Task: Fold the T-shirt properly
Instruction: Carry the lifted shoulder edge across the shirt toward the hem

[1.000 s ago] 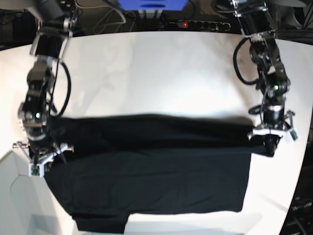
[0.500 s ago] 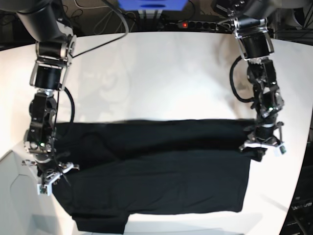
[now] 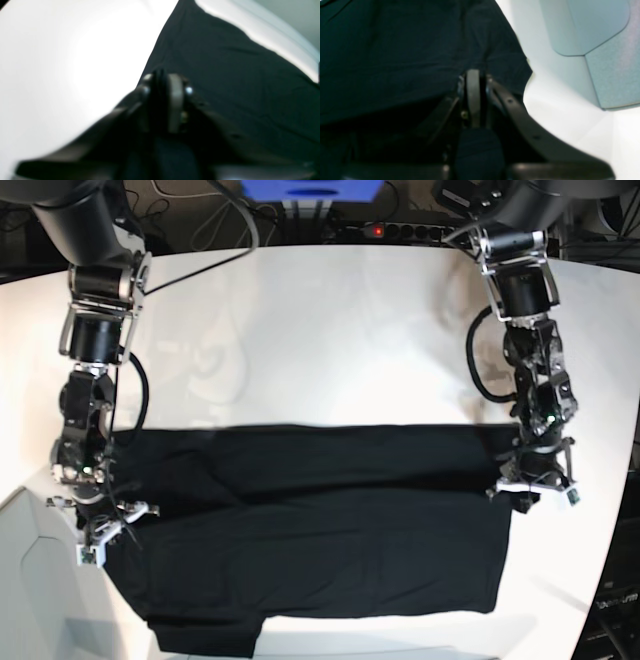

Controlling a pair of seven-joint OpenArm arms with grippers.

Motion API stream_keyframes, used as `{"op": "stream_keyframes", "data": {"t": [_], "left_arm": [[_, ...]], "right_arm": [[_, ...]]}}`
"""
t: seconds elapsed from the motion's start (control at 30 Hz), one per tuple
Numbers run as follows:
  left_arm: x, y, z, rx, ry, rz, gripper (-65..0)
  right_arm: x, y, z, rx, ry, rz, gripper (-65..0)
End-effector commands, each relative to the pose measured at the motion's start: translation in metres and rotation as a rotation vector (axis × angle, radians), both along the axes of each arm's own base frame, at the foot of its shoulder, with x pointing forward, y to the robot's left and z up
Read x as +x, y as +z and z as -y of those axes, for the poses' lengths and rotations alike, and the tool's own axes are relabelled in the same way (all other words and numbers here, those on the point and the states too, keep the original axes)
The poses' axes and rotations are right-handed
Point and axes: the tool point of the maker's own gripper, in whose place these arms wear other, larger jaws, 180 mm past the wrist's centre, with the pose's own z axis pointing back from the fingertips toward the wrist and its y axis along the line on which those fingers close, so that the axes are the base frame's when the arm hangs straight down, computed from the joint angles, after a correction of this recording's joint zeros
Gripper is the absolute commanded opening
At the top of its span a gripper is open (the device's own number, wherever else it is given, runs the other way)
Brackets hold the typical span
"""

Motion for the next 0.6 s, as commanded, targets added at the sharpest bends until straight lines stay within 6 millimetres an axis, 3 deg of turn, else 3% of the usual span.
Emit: {"op": "stream_keyframes", "data": {"t": [0.0,0.13,0.23,0.43,0.57], "left_arm": [[0.009,0.024,-0.007,0.022,0.010,0.064,-44.1],[0.010,0.028,-0.007,0.026,0.005,0.077,-25.4],[0.000,0.018,-0.008,0.029,0.007,0.054,-22.5],[-0.038,-0.024,-0.013,0.040,0.011,-0.047,-22.5],[-0.060,-0.046,-0.013,0.039,0.014,-0.104,-22.5]], "right_arm": [[0.013,0.028,0.007,-0.018,-0.008,0.075,-53.5],[0.012,0.028,0.006,-0.056,0.021,0.066,-32.3],[0.013,0.033,0.006,-0.059,0.021,0.080,-23.2],[-0.007,0.052,0.002,-0.096,0.034,0.149,-23.2],[-0.030,0.049,-0.004,-0.120,0.055,0.156,-23.2]]}}
